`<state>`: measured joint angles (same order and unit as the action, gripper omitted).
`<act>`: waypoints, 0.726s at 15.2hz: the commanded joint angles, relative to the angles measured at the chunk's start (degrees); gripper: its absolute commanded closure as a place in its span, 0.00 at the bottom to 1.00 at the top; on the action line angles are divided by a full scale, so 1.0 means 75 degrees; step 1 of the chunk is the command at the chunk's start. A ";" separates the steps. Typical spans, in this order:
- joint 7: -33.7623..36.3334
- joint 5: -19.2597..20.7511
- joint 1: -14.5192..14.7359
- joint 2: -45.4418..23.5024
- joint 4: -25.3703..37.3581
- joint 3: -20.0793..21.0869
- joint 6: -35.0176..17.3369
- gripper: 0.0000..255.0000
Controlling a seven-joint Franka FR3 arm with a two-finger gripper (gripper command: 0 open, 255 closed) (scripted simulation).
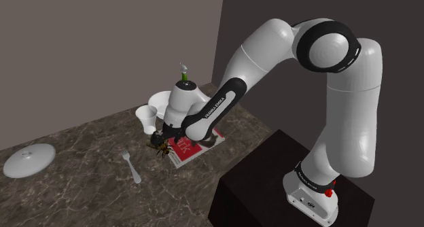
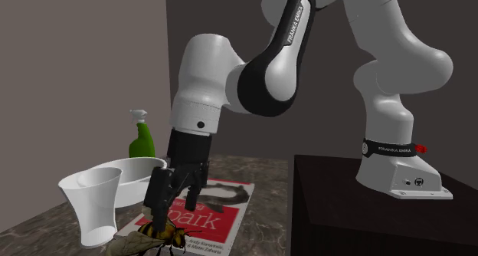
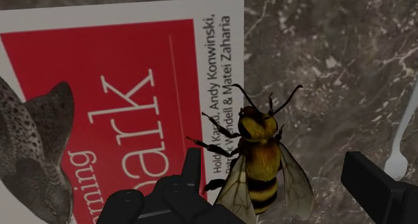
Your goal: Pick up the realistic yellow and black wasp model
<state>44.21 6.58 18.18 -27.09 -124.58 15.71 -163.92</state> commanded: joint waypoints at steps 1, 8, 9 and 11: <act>0.0040 0.0088 0.0080 -0.0257 0.0065 -0.0109 -0.0198 0.00; 0.0033 0.0084 0.0074 -0.0252 0.0057 -0.0107 -0.0199 1.00; 0.0033 0.0084 0.0074 -0.0250 0.0055 -0.0107 -0.0200 1.00; 0.0036 0.0085 0.0077 -0.0253 0.0056 -0.0109 -0.0202 1.00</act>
<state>44.47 7.22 18.77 -28.93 -124.12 14.93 -165.46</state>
